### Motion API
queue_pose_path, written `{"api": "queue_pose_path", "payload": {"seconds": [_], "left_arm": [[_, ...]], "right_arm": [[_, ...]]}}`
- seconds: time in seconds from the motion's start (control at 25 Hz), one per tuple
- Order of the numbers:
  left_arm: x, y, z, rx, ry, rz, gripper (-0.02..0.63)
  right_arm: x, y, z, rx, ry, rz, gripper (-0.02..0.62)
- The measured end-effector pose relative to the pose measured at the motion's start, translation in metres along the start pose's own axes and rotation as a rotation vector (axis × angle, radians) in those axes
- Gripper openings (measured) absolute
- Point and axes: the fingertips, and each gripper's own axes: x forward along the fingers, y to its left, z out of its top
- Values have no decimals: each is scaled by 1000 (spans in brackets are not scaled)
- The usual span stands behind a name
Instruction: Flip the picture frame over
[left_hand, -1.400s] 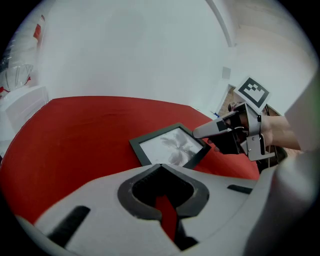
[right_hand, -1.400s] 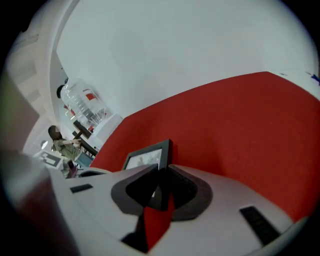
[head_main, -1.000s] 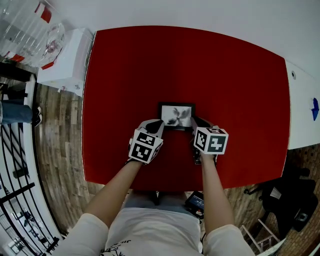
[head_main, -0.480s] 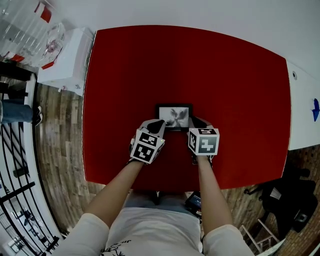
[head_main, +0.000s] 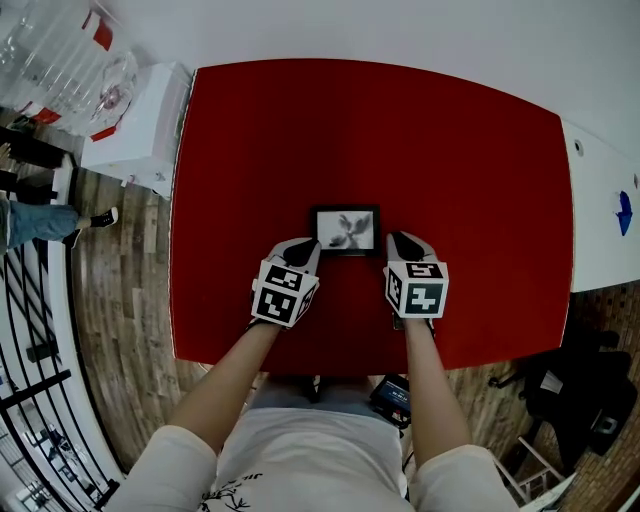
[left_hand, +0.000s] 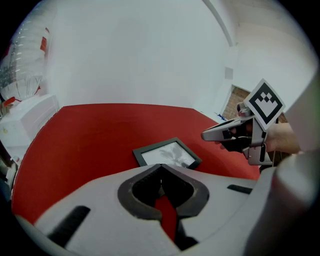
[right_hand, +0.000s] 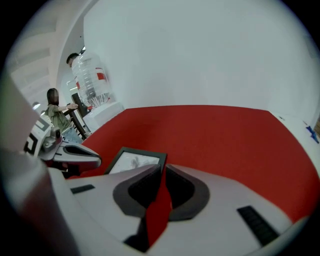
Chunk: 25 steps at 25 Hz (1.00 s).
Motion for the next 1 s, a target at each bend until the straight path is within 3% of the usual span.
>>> {"api": "queue_pose_path", "payload": {"seconds": [0.32,0.52,0.76,1.0], "left_arm": [[-82,-27,22,6,-86,0,6],[-129,-48,21,-17,-133,-3,6],[-166,-71,1,-75,-167,28,6],[-187,-90,-16,-121,-190,66,6]], "right_arm": [[-98,-5,16,-85,-87,1,29],[-160,-22,3,-124,-119,-54,29],[-219,-7,-12,-9,-200,-32,29],[-221,25,-28,76,-226,-16,5]]}}
